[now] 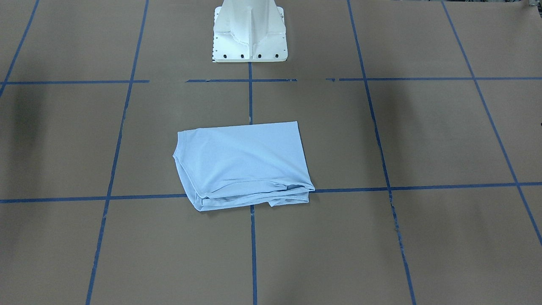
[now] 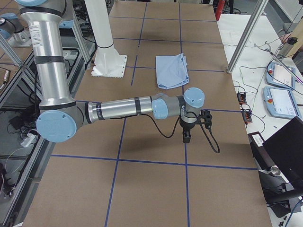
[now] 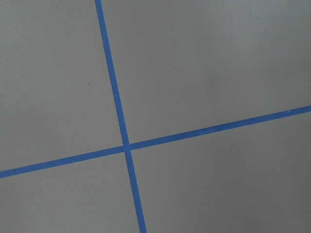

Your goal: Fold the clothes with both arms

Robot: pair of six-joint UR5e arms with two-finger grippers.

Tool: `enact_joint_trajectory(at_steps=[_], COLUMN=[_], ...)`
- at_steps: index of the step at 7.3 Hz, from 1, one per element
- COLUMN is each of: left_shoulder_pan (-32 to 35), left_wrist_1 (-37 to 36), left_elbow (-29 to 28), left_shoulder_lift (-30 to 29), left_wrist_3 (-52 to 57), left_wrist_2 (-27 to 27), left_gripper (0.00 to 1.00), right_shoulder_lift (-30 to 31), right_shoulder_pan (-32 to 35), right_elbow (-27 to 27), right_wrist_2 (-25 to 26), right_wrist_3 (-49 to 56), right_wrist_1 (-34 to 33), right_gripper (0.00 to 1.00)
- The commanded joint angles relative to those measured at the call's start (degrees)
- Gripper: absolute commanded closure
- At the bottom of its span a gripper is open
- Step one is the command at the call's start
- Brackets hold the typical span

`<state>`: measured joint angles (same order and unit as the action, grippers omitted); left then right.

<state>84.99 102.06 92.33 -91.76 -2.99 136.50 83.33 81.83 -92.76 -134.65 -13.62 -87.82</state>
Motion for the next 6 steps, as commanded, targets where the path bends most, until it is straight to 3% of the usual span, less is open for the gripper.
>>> enact_joint_trajectory(at_steps=[1,6], left_shoulder_pan=[-0.09,-0.09], left_wrist_1=[-0.02,-3.97], left_elbow=[-0.48,0.22], left_shoulder_lift=[0.00,-0.26], left_wrist_3=[0.00,0.00], left_wrist_2=[0.00,0.00], left_gripper=[0.00,0.00], right_shoulder_lift=[-0.44,1.14], right_shoulder_pan=[0.00,2.02], right_elbow=[-0.05,-0.66], right_wrist_2=[0.00,-0.35], right_wrist_3=[0.00,0.00], right_wrist_1=[-1.90,-2.53], right_gripper=[0.00,0.00])
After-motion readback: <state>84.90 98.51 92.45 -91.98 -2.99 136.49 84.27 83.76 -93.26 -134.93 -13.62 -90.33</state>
